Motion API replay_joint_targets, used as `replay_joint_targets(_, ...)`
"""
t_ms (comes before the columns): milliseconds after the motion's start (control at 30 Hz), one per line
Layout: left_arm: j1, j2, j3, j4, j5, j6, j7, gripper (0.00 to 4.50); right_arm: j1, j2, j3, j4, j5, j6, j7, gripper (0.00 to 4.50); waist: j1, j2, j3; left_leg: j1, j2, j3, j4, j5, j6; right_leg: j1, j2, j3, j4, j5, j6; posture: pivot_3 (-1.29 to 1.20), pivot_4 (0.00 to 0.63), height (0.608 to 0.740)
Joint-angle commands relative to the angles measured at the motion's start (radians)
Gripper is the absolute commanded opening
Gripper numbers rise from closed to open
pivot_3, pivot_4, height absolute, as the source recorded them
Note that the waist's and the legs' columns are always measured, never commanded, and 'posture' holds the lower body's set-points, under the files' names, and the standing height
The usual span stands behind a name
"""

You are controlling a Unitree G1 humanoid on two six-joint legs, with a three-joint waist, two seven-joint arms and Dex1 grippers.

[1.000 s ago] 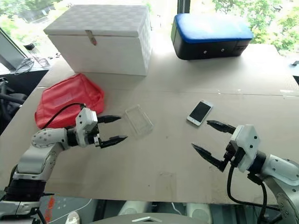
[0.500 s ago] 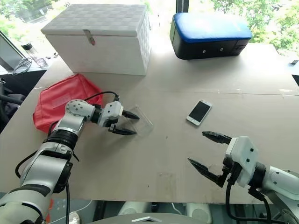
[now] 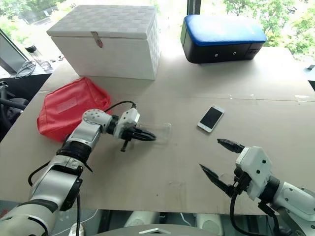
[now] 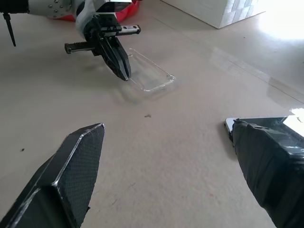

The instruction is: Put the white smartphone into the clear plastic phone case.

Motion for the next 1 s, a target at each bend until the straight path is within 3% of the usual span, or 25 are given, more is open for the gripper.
replay_joint_targets(33,0.027,-0.042,-0.027,-0.229,0.006,0.185,0.119,0.07,-0.022,-0.002,-0.002,-0.046,0.026,0.035,-0.034,4.50,0.000,0.000,0.000,0.000,0.000,0.000,0.000,0.000,0.000,0.000,0.000,0.000,0.000,0.000,0.000,0.00,0.150,0.740)
replay_joint_targets(267,0.023,-0.085,-0.087,-0.342,0.029,0.310,0.182,0.07,-0.083,-0.016,0.010,-0.034,0.039,0.106,-0.073,4.50,-0.001,0.000,0.000,0.001,0.000,0.000,0.000,0.000,0.000,0.000,0.000,0.000,0.000,0.000,0.000,0.00,0.150,0.740)
replay_joint_targets(533,0.051,-0.109,-0.116,-0.343,0.050,0.250,0.200,0.07,-0.049,-0.043,-0.061,0.008,0.072,0.160,-0.041,4.50,0.002,0.000,0.000,0.000,0.000,0.000,0.000,0.000,0.000,0.000,0.000,0.000,0.000,0.000,0.000,0.00,0.150,0.740)
replay_joint_targets(567,0.060,-0.106,-0.104,-0.356,0.037,0.238,0.193,0.59,-0.042,-0.046,-0.081,0.016,0.090,0.168,-0.035,4.50,0.002,0.000,0.000,0.000,0.000,0.000,0.000,0.000,0.000,0.000,0.000,0.000,0.000,0.000,0.000,0.00,0.150,0.740)
replay_joint_targets(600,0.066,-0.104,-0.094,-0.365,0.029,0.228,0.189,0.71,-0.039,-0.047,-0.093,0.019,0.103,0.174,-0.032,4.50,0.001,0.000,0.000,0.000,0.000,0.000,0.000,0.000,0.000,0.000,0.000,0.000,0.000,0.000,0.000,0.00,0.150,0.740)
replay_joint_targets(633,0.072,-0.099,-0.072,-0.377,0.018,0.234,0.203,1.33,-0.039,-0.051,-0.104,0.022,0.113,0.182,-0.029,4.50,0.000,0.000,0.000,0.000,0.000,0.000,0.000,0.000,0.000,0.000,0.000,0.000,0.000,0.000,0.000,0.00,0.150,0.740)
replay_joint_targets(733,0.102,-0.065,-0.008,-0.435,-0.033,0.266,0.214,2.51,-0.078,-0.050,-0.106,0.033,0.143,0.212,-0.054,4.50,-0.002,0.000,0.000,0.000,0.000,0.000,0.000,0.000,0.000,0.000,0.000,0.000,0.000,0.000,0.000,0.00,0.150,0.740)
replay_joint_targets(900,0.189,0.009,0.109,-0.588,-0.133,0.326,0.231,4.29,-0.317,-0.036,0.033,0.101,0.050,0.302,-0.214,4.50,-0.006,0.001,-0.001,0.001,0.001,0.001,0.000,0.000,0.000,0.000,0.000,0.000,0.000,0.000,0.000,0.00,0.150,0.740)
replay_joint_targets(1000,0.236,0.055,0.160,-0.645,-0.151,0.342,0.267,4.43,-0.554,-0.094,0.157,0.211,0.021,0.498,-0.259,4.50,-0.006,0.003,0.000,0.001,0.001,0.001,0.000,0.000,0.000,-0.001,0.000,0.001,0.000,0.000,-0.001,0.00,0.150,0.740)
